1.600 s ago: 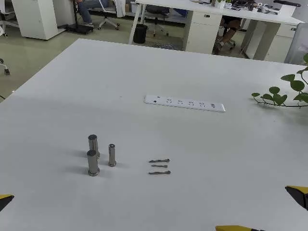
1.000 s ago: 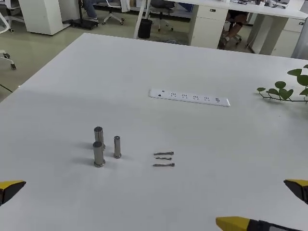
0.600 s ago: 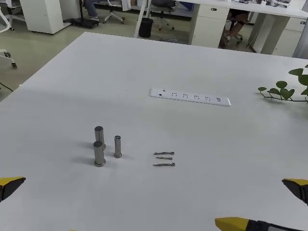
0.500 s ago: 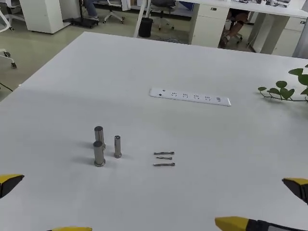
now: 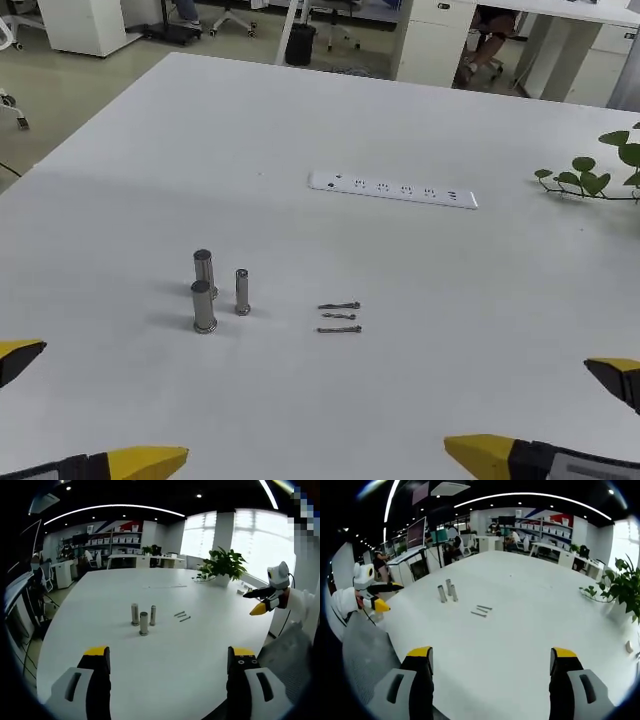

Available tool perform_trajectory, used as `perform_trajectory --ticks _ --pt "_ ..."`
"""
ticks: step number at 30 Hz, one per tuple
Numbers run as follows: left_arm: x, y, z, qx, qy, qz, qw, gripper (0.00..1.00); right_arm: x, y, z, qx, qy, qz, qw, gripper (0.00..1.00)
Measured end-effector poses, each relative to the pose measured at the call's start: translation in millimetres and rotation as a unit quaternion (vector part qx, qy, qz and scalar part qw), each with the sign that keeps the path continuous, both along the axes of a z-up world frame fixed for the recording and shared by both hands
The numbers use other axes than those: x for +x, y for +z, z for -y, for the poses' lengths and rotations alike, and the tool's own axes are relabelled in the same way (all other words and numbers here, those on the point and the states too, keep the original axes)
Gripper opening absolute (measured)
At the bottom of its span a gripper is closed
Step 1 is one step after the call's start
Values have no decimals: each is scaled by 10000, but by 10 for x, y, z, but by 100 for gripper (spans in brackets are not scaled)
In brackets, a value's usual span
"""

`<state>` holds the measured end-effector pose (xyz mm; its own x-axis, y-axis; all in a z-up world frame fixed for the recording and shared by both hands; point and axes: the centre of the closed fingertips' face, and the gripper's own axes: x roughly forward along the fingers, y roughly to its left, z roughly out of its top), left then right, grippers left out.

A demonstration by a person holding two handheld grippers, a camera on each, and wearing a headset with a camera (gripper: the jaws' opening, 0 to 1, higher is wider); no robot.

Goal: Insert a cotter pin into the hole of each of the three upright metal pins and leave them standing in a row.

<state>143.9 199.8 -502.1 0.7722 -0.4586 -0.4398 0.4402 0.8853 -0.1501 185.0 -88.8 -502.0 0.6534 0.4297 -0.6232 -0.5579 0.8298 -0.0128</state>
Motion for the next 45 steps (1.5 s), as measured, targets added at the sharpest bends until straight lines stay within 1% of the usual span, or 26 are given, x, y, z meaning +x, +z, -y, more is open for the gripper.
perform_trajectory --ticks 4,8,10,11,13,19,21,22,24,27,31,33,36,41,45 --pt "-2 -33 16 71 -46 -45 10000 97 -6 -9 -2 9 -5 -17 10000 95" --pt "-8 -58 14 98 -56 -91 9999 96 -13 -21 1 16 -17 -37 10000 95" --pt "-13 -60 14 71 -52 -101 9999 96 -17 -26 5 16 -26 -45 10000 95" --pt "-18 -65 12 25 -39 -126 9999 95 -18 -28 5 16 -26 -50 10000 95" --pt "-27 -74 8 3 -42 -157 9999 94 -18 -35 5 9 -28 -61 10000 95" --pt "-52 -126 -22 192 -110 -233 9995 94 -12 -37 -15 -29 -13 -84 10000 95" --pt "-53 -129 -21 148 -118 -239 9995 94 -8 -38 -16 -40 -18 -86 10000 95" --pt "-52 -125 -18 53 -108 -250 9996 94 -5 -36 -15 -36 -31 -83 10000 95" --pt "-43 -116 -30 -30 -65 -231 9997 94 -7 -35 -18 -35 -40 -91 9999 95" --pt "-39 -108 -39 -34 -62 -213 9997 93 -9 -33 -16 -64 -43 -89 9999 95" --pt "-27 -85 -59 -120 -38 -192 9997 92 -11 -37 -12 -59 -78 -86 9999 95" --pt "-21 -80 -66 -99 -42 -178 9998 92 -14 -50 0 -89 -93 -122 9998 95" --pt "-14 -74 -70 -73 -65 -157 9998 92 -11 -27 9 -132 -103 -90 9998 95" --pt "-11 -87 -66 -2 -141 -167 9998 91 5 -27 10 -170 -142 -97 9997 95" --pt "-4 -90 -88 -6 -141 -183 9997 90 8 -29 -1 -167 -154 -96 9997 94"
